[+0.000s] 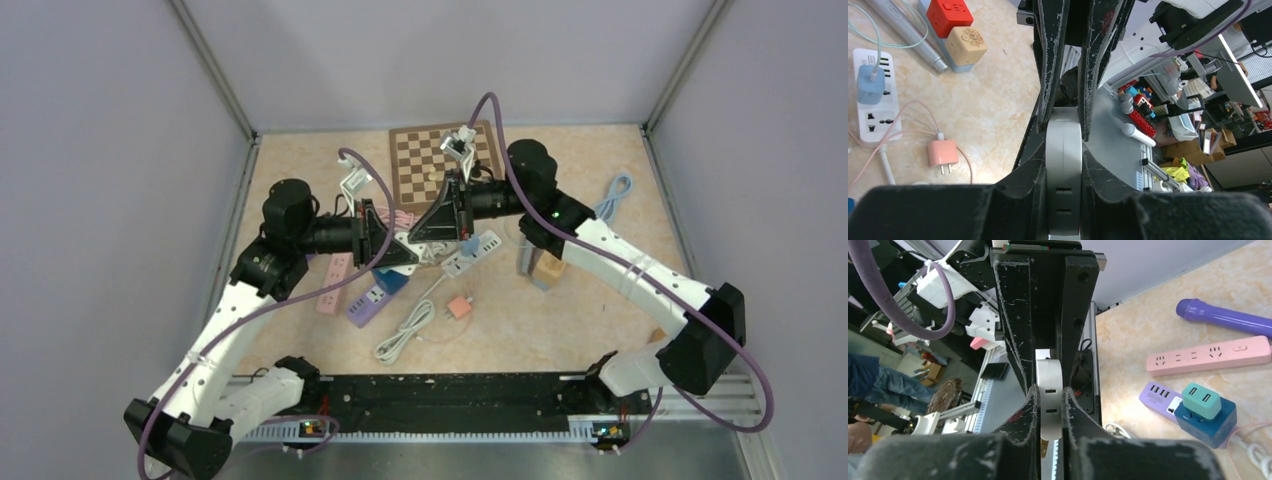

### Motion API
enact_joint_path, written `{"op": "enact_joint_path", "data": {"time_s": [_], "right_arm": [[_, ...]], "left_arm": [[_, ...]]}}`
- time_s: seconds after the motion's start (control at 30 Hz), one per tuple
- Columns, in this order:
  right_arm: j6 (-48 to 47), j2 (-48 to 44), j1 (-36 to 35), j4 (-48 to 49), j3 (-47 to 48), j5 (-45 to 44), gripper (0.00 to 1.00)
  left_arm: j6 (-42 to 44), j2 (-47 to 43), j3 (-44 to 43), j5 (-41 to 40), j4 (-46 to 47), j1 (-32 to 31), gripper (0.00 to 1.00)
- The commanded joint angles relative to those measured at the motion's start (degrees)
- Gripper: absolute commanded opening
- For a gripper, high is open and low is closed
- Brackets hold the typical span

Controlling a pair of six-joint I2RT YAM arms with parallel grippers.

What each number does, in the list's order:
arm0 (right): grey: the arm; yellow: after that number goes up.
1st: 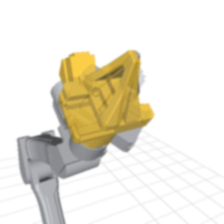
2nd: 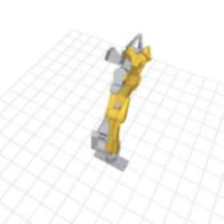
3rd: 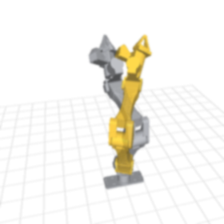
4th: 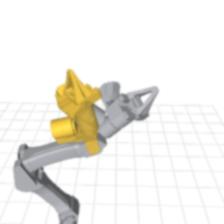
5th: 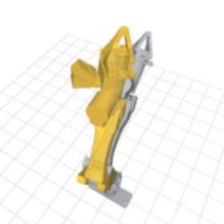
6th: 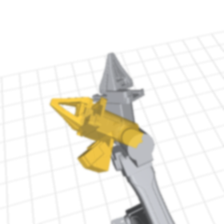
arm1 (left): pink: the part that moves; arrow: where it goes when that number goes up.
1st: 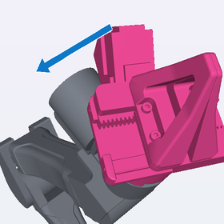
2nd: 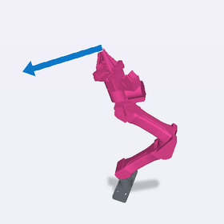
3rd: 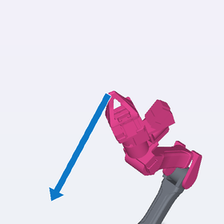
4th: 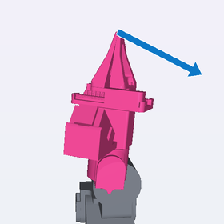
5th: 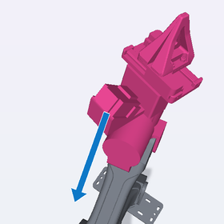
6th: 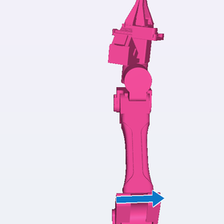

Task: Insert the plug

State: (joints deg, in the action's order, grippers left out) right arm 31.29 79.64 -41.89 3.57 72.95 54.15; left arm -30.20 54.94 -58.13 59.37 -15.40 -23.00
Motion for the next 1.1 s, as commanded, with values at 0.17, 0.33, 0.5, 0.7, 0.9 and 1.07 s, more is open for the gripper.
{"op": "enact_joint_path", "data": {"time_s": [0.17,0.33,0.5,0.7,0.9,1.07], "right_arm": [[2.6,0.3,-1.1,5.2,2.5,0.2,0.00],[2.7,0.3,-2.0,5.8,2.6,-1.4,0.00],[2.8,0.6,-2.1,5.6,2.6,-1.7,0.00],[1.4,0.8,-2.1,3.3,3.4,-1.8,0.00],[-0.2,1.3,-2.1,0.2,4.4,-2.8,0.00],[-2.2,0.8,-2.1,-5.0,4.9,-8.2,0.32]], "left_arm": [[-2.9,-1.6,0.8,-0.5,5.6,0.2,0.22],[-4.5,-1.8,1.4,-1.3,6.0,0.2,0.44],[-4.1,-1.8,2.0,-1.3,5.6,0.2,0.33],[-1.1,-1.7,1.6,-1.0,0.9,0.2,0.23],[-0.3,-1.5,1.4,-1.6,0.0,0.2,0.00],[3.5,-1.5,-0.6,-9.0,-5.2,0.2,0.00]]}}
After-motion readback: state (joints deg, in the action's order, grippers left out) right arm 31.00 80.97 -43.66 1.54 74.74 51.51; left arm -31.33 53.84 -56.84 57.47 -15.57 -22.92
